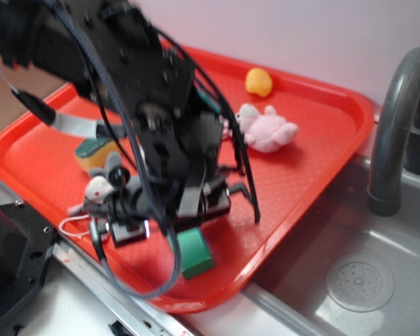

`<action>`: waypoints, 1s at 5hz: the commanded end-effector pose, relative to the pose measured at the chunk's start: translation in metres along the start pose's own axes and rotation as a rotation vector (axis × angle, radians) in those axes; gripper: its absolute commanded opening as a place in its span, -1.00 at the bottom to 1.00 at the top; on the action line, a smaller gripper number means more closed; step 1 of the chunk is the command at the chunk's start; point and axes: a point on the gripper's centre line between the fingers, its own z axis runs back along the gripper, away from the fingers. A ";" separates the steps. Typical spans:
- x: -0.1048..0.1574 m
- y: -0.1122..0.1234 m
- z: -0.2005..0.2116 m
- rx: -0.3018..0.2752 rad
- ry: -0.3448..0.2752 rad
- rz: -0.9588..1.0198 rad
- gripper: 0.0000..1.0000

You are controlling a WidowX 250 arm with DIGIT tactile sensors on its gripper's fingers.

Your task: Grab the green block.

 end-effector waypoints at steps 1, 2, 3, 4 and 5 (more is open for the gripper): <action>0.006 -0.009 -0.026 0.019 -0.055 0.056 1.00; 0.006 -0.005 -0.029 -0.078 -0.098 0.014 -1.00; 0.003 -0.006 -0.031 -0.062 -0.084 0.104 -1.00; -0.004 -0.006 -0.027 -0.029 -0.076 0.252 -1.00; -0.044 0.002 0.008 0.075 -0.059 0.540 -1.00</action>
